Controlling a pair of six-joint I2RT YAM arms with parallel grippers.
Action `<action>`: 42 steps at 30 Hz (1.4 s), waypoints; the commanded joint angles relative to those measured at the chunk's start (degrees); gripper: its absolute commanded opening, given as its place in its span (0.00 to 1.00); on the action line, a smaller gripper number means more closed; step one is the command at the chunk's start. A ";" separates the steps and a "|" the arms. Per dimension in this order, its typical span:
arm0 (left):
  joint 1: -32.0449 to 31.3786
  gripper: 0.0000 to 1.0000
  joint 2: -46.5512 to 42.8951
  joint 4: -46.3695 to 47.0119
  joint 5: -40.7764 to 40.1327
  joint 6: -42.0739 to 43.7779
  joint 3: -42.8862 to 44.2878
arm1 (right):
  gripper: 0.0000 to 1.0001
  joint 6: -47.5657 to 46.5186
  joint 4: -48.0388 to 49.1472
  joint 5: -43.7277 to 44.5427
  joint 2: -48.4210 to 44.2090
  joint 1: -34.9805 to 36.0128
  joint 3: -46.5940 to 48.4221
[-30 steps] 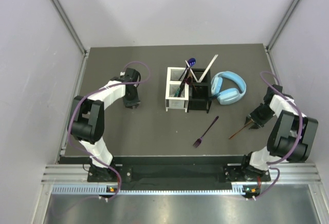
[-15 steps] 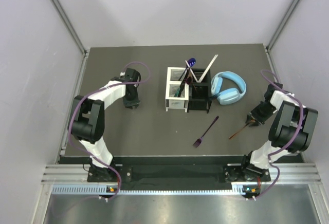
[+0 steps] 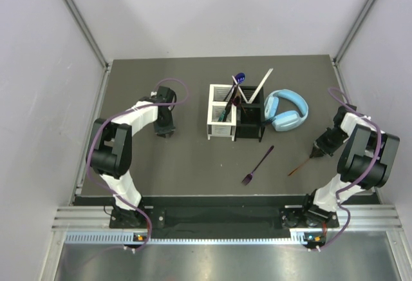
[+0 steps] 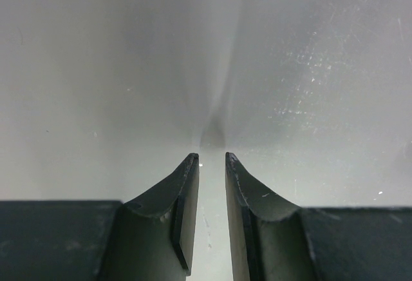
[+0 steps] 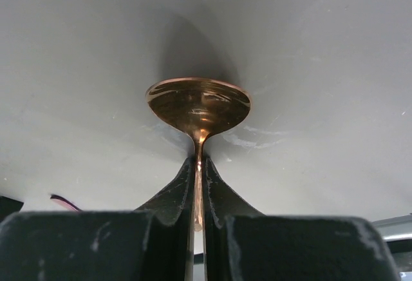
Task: Sort the eating utensils into containers
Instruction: Pick up the spoon from the center of the board.
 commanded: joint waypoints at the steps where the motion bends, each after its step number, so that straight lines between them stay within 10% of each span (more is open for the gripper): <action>1: 0.35 0.29 0.53 -0.10 -0.39 -0.41 1.60 | 0.00 -2.96 3.83 0.95 -1.51 0.63 1.32; 42: 0.43 0.28 1.23 -0.27 0.58 -0.41 1.51 | 0.00 -8.85 -0.83 -3.45 -4.49 19.88 19.70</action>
